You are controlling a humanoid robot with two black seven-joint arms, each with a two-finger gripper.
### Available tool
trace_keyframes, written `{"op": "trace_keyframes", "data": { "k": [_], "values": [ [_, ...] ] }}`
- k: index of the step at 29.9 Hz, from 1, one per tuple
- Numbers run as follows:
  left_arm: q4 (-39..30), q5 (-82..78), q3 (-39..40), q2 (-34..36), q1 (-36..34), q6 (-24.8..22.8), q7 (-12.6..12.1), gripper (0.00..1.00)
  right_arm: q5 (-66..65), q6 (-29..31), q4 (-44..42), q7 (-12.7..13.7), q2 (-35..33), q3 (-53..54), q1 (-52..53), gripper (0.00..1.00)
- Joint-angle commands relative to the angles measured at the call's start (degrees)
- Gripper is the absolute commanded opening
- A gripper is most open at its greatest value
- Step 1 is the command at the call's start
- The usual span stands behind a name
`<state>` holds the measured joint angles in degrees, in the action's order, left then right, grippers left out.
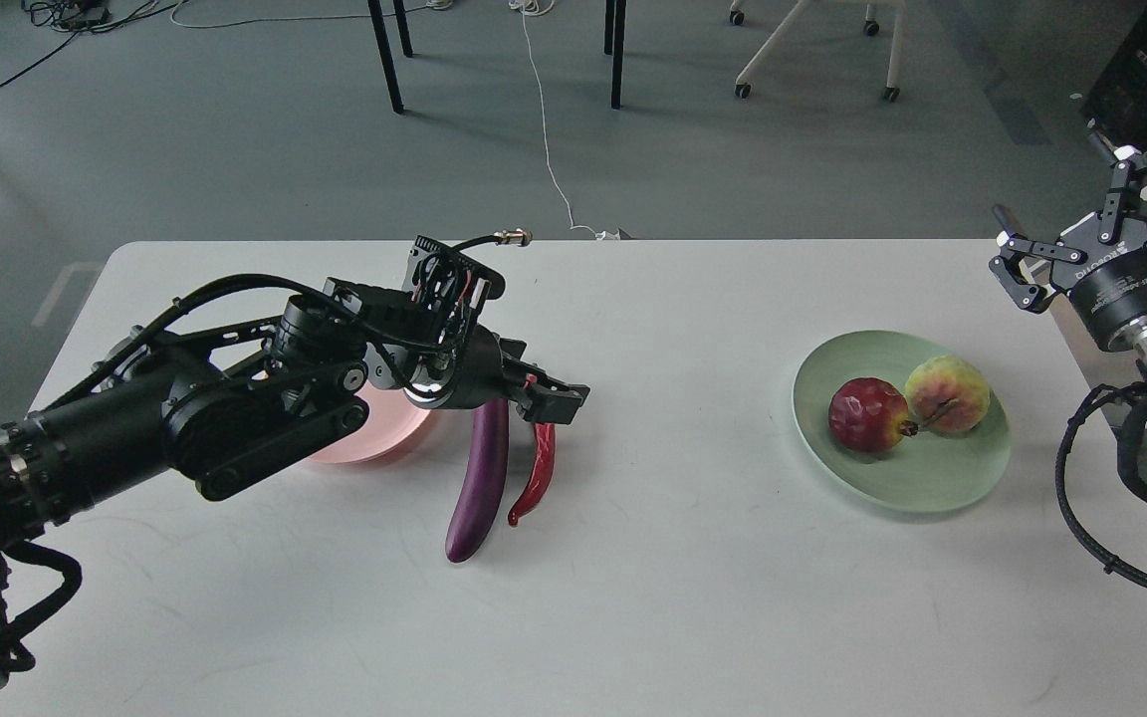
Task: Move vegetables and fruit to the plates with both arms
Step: 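Reach the left gripper to the purple eggplant and grasp it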
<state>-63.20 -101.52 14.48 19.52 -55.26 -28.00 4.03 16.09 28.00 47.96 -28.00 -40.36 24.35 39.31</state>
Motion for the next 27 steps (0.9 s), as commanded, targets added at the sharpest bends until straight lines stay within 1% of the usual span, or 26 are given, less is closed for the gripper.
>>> {"op": "trace_keyframes", "data": {
  "k": [1,4,9,17,27],
  "values": [
    [-0.8,0.4,-2.2,2.2,0.7,0.0,-1.3,1.00,0.0,0.0,0.0,0.0,-0.3,0.0,0.0,0.95],
    [-0.9,0.7,-3.7,3.2,0.9,0.0,-1.7,1.00,0.0,0.0,0.2,0.0,-1.0,-0.1,0.0,0.95],
    [-0.9,1.1,-3.6,4.0,3.1,0.0,-2.1,1.00,0.0,0.0,0.2,0.0,-1.5,-0.4,-0.1,0.95],
    [-1.2,4.6,-3.6,3.9,3.1,0.0,-3.1,0.99,0.0,0.0,0.2,0.0,-1.6,-0.4,-0.5,0.95],
    [-1.7,5.3,-3.5,3.4,4.1,0.0,-3.6,0.97,0.0,0.0,0.0,0.0,-1.6,-0.2,-0.8,0.95]
  ]
}}
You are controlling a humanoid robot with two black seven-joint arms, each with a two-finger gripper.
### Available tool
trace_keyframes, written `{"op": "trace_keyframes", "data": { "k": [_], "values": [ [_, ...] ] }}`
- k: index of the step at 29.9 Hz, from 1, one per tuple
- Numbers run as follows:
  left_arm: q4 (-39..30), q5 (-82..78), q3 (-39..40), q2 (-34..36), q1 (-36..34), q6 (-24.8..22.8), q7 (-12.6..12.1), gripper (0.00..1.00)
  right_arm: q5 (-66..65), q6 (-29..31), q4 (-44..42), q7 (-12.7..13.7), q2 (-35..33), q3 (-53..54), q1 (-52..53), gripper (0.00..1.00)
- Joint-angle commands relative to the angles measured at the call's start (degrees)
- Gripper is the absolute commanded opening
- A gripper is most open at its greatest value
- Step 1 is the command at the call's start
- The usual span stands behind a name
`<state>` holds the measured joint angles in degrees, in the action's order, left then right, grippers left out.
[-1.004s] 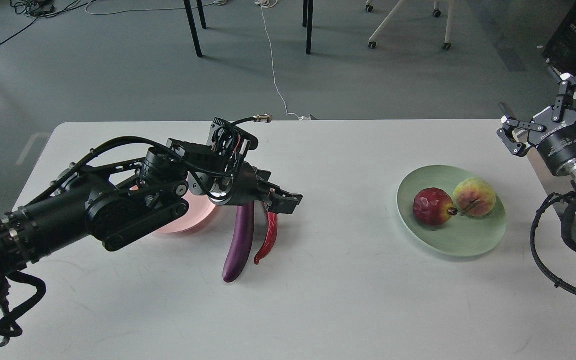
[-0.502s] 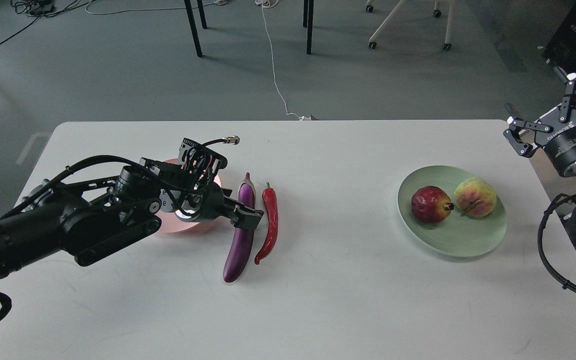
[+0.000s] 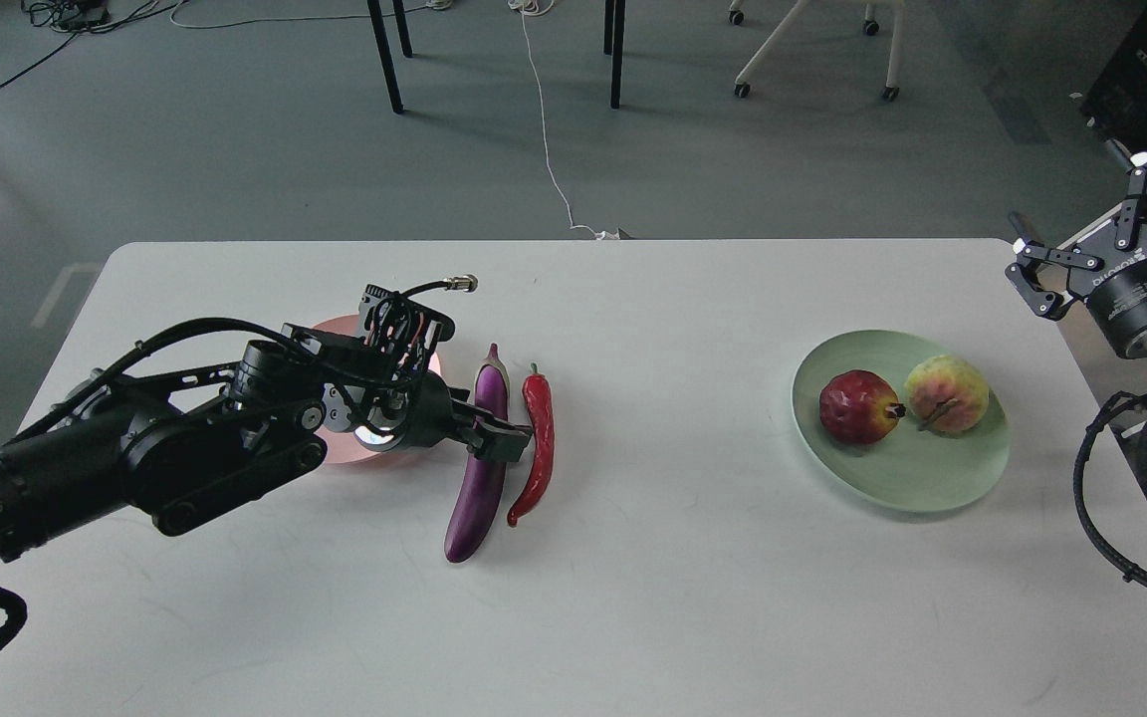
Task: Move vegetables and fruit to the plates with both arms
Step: 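Reach the left gripper to the purple eggplant and grasp it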
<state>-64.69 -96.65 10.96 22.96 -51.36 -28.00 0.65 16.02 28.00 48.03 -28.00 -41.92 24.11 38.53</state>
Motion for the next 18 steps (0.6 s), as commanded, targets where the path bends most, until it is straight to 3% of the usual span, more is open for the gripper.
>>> {"op": "trace_keyframes", "data": {
  "k": [1,8,14,18],
  "values": [
    [-0.2,0.8,0.0,0.0,0.2,0.0,-0.2,0.97,0.1,0.0,0.0,0.0,0.0,0.1,-0.1,0.95],
    [-0.3,2.0,0.0,-0.1,0.6,0.0,-1.4,0.90,0.0,0.0,0.0,0.0,0.0,0.1,-0.6,0.95],
    [-0.4,4.5,0.0,-0.1,0.6,0.0,-1.9,0.64,0.0,0.0,0.0,0.0,0.0,0.2,-0.7,0.95],
    [-0.4,5.6,0.1,-0.1,0.5,0.0,-3.0,0.54,0.1,0.0,0.0,0.0,0.0,0.1,-0.7,0.95]
  ]
}}
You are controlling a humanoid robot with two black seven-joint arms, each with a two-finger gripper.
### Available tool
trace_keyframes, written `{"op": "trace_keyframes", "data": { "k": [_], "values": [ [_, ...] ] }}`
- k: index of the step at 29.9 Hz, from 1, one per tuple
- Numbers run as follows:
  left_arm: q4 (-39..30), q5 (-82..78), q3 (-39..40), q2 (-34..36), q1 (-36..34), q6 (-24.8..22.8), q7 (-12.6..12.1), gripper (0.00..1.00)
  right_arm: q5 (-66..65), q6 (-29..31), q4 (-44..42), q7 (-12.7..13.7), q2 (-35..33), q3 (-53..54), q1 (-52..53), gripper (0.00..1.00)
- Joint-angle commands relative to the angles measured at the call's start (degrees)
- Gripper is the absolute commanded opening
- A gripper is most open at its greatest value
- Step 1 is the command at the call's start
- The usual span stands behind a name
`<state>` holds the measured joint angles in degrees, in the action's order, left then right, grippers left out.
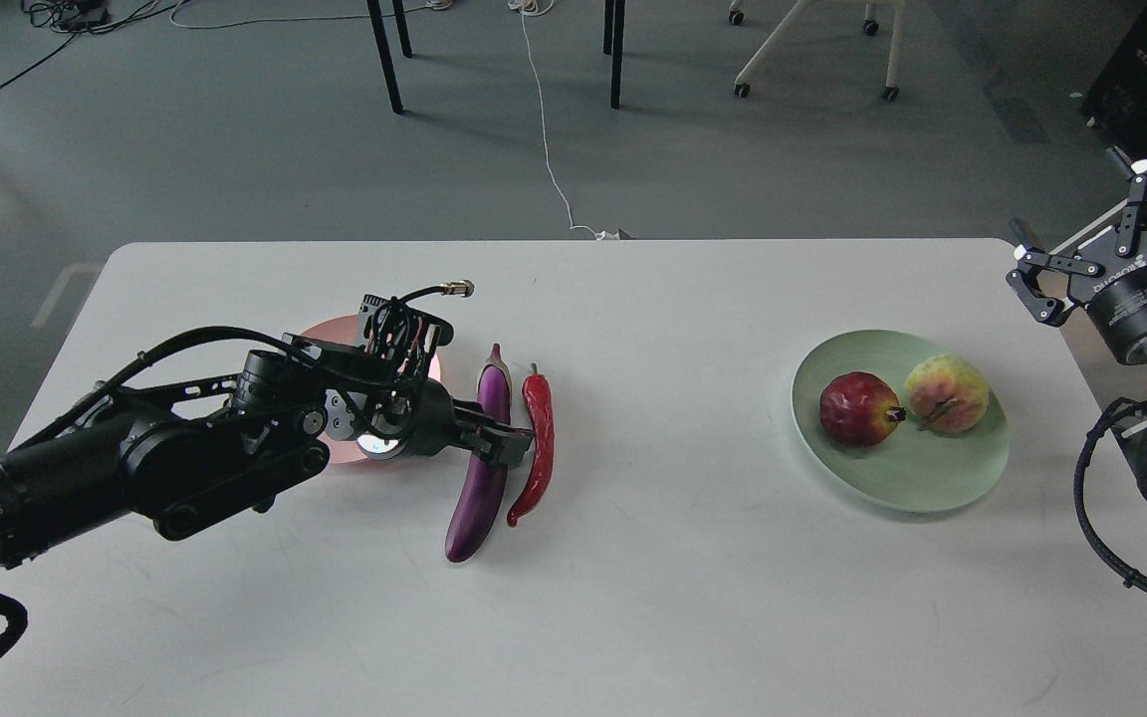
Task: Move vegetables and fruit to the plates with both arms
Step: 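Reach the left gripper to the purple eggplant and grasp it, then lift the eggplant onto the pink plate and release it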
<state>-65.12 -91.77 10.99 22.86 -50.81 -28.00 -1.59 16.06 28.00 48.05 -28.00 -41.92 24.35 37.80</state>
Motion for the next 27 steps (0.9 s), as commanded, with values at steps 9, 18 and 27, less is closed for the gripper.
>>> {"op": "trace_keyframes", "data": {
  "k": [9,18,27],
  "values": [
    [-0.1,0.7,0.3,0.3,-0.1,0.0,-3.9,0.29,-0.1,0.0,0.3,0.0,0.0,-0.1,-0.4,0.95],
    [-1.4,9.5,2.3,1.6,-0.8,0.0,-6.4,0.27,-0.1,0.0,0.3,0.0,-0.3,-0.1,-0.4,0.95],
    [-2.3,21.0,3.3,9.3,-7.2,0.0,-5.5,0.28,-0.2,0.0,0.4,0.0,-0.3,-0.1,-0.4,0.95]
  ]
}}
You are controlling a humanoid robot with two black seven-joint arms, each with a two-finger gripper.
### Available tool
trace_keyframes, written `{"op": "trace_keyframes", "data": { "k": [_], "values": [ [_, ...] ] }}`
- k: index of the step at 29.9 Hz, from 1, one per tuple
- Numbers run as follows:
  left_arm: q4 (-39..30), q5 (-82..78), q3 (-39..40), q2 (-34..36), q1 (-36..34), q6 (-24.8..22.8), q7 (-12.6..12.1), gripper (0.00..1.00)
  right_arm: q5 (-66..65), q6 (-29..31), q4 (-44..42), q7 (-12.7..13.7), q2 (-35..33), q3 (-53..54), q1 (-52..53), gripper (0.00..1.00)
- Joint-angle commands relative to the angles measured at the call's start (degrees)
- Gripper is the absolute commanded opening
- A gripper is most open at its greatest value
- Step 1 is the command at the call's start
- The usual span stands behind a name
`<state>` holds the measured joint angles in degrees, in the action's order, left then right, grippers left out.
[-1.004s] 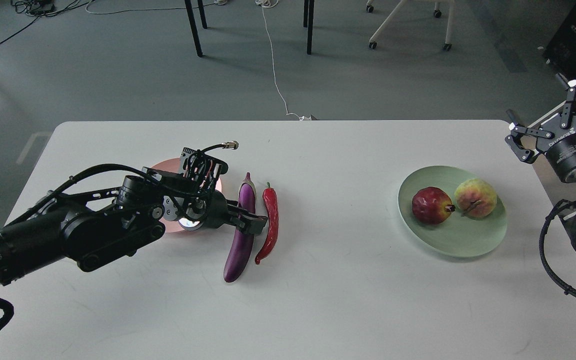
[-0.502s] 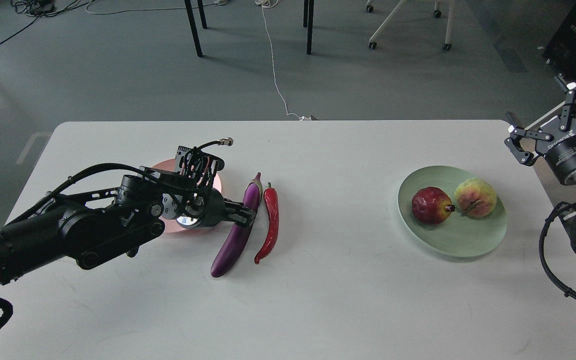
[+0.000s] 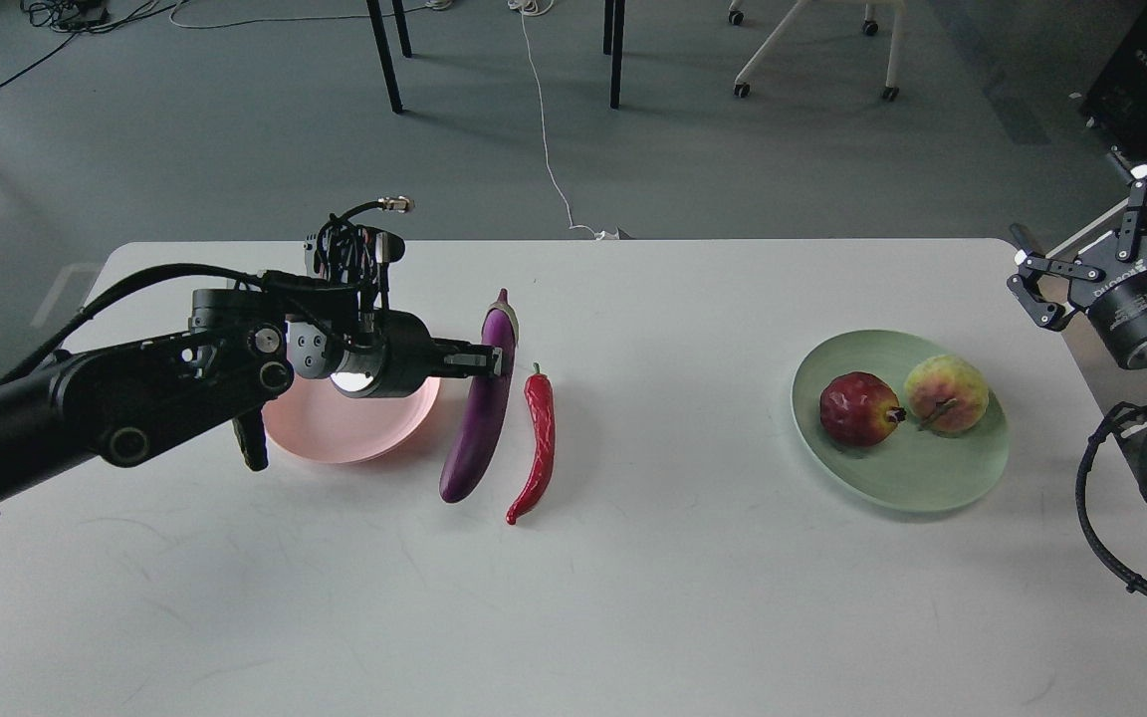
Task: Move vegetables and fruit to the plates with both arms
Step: 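Lift the eggplant onto the pink plate and release it, then move the left gripper to the red chili pepper and grasp it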
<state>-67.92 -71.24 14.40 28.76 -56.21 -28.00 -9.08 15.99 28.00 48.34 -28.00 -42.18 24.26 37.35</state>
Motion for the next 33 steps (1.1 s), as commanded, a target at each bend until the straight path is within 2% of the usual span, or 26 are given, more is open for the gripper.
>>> {"op": "trace_keyframes", "data": {
  "k": [1,2,5,10,12,13,16,19,21,25,30,33],
  "values": [
    [0.8,0.2,-0.5,4.4,-2.3,0.0,4.1,0.28,-0.3,0.0,0.1,0.0,0.0,0.0,0.0,0.95],
    [0.9,-0.5,-0.9,5.6,-2.8,0.0,7.1,0.29,-0.6,0.0,0.2,0.0,0.0,0.1,0.0,0.95],
    [2.0,-5.2,-1.2,9.3,-2.1,0.0,13.1,0.30,-0.8,0.0,0.2,0.0,0.0,0.0,0.0,0.95],
    [5.0,-14.0,-1.3,13.1,1.8,0.0,16.6,0.34,-0.8,0.0,0.2,0.0,0.2,-0.1,0.0,0.95],
    [6.5,-14.2,-1.2,12.9,3.6,0.0,17.0,0.39,-0.9,0.0,0.2,0.0,0.3,-0.2,0.0,0.95],
    [7.1,-14.2,-1.3,12.8,4.1,1.9,17.0,0.44,-0.9,0.0,0.2,0.0,0.3,-0.3,0.0,0.95],
    [8.4,-14.2,-1.3,12.7,5.3,5.1,17.1,0.50,-1.0,0.0,0.2,0.0,0.1,-0.3,0.0,0.95],
    [9.2,-13.8,-1.2,12.5,5.9,5.4,17.1,0.57,-1.5,0.0,0.2,0.0,0.1,-0.3,-0.1,0.95],
    [9.2,-13.8,-1.2,12.6,5.8,5.3,17.1,0.66,-1.5,0.0,0.2,0.0,0.1,-0.3,-0.1,0.95],
    [9.1,-13.7,-0.5,13.1,5.4,5.5,17.0,0.91,-1.5,0.0,0.2,0.0,0.0,-0.3,-0.1,0.95],
    [7.1,-13.7,-0.1,13.3,1.4,5.5,17.3,0.98,-1.5,0.0,0.2,0.0,0.0,-0.3,-0.1,0.95],
    [2.7,-13.7,0.0,13.1,-1.9,5.4,17.3,0.98,-1.5,0.0,0.2,0.0,0.0,-0.4,-0.1,0.95]
  ]
}}
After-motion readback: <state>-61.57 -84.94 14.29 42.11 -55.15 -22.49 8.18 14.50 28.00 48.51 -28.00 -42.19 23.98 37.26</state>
